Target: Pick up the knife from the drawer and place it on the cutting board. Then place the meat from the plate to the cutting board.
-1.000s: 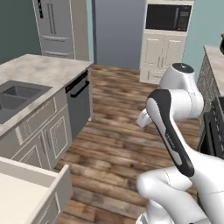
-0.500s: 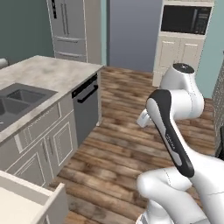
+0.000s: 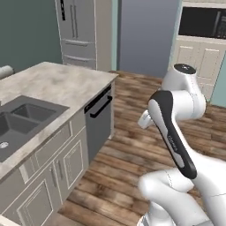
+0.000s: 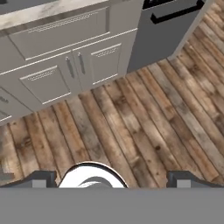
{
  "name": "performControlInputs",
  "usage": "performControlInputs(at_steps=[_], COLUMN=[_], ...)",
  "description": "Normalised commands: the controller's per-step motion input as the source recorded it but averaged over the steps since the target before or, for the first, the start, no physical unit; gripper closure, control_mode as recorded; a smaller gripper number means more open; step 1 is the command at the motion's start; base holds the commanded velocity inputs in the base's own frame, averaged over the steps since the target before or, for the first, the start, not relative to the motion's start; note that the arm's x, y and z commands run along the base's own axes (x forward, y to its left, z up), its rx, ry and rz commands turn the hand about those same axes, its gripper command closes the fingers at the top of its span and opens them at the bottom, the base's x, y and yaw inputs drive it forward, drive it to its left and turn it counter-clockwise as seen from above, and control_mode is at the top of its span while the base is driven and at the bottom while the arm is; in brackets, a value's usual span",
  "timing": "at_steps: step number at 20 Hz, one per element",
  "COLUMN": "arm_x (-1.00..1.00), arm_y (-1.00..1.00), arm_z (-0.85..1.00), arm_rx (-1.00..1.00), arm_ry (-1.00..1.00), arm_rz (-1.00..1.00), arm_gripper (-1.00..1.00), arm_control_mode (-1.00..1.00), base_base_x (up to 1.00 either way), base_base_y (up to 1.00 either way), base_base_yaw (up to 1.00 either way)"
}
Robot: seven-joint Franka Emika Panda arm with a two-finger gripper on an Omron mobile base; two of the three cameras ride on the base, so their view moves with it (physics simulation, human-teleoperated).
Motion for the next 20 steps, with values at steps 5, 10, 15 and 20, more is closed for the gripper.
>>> performControlInputs(at_steps=[5, 10, 15, 20], arm_x=[0.00, 0.00, 0.00, 0.00], arm_y=[0.00, 0.00, 0.00, 0.00], arm_z=[0.00, 0.00, 0.00, 0.00], arm_rx=[0.00, 0.00, 0.00, 0.00], arm_ry=[0.00, 0.00, 0.00, 0.00], arm_rz=[0.00, 0.00, 0.00, 0.00], arm_gripper=[-1.00, -1.00, -1.00, -1.00], arm_control_mode=[1.00, 1.00, 1.00, 1.00], base_base_x=[0.86, 0.33, 0.10, 0.12], base_base_y=[0.00, -0.46, -0.61, -0.61], base_base_yaw=[0.31, 0.52, 0.62, 0.67])
